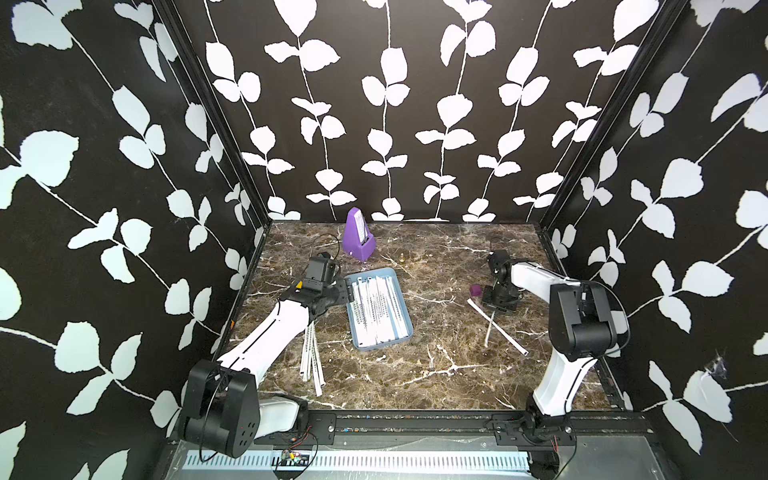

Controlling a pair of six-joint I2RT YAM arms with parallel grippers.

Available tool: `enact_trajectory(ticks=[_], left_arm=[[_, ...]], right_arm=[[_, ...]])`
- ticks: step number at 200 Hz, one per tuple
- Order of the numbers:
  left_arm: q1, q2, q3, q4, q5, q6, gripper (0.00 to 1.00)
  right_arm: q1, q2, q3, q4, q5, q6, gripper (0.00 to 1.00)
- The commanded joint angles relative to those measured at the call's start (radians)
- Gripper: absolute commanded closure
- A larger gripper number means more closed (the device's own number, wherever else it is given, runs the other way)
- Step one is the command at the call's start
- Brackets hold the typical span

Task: Put the straws into the storage box
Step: Pick up the straw from the center of the board, then place the straw in the storage box.

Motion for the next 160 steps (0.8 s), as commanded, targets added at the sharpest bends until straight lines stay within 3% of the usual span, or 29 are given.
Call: enact_trajectory(ticks=[1, 41, 63, 104, 160], left_arm=[[0.001, 0.001, 0.002, 0.014, 0.007, 0.003, 0.25], [0.0, 0.013, 0.0, 0.015, 0.007, -0.005, 0.26], [0.002, 0.008, -0.015, -0.024, -0.041, -0.017, 0.31], [0.004, -0.03, -0.066, -0.064, -0.059, -0.023, 0.35], [0.019, -0.065, -0.114, -0.055, -0.042, -0.029, 0.37]], right_arm=[[0.031, -0.055, 0.051, -0.051, 0.048, -0.043, 0.9], [0.182, -0.102, 0.151, -0.172, 0.104, -0.052, 0.97], [0.355, -0.081, 0.237, -0.195, 0.108, 0.0, 0.97], [0.656, 0.179, 0.671, -0.319, 0.156, 0.026, 0.97], [0.752, 0.469, 1.047, -0.384, 0.127, 0.058, 0.97]])
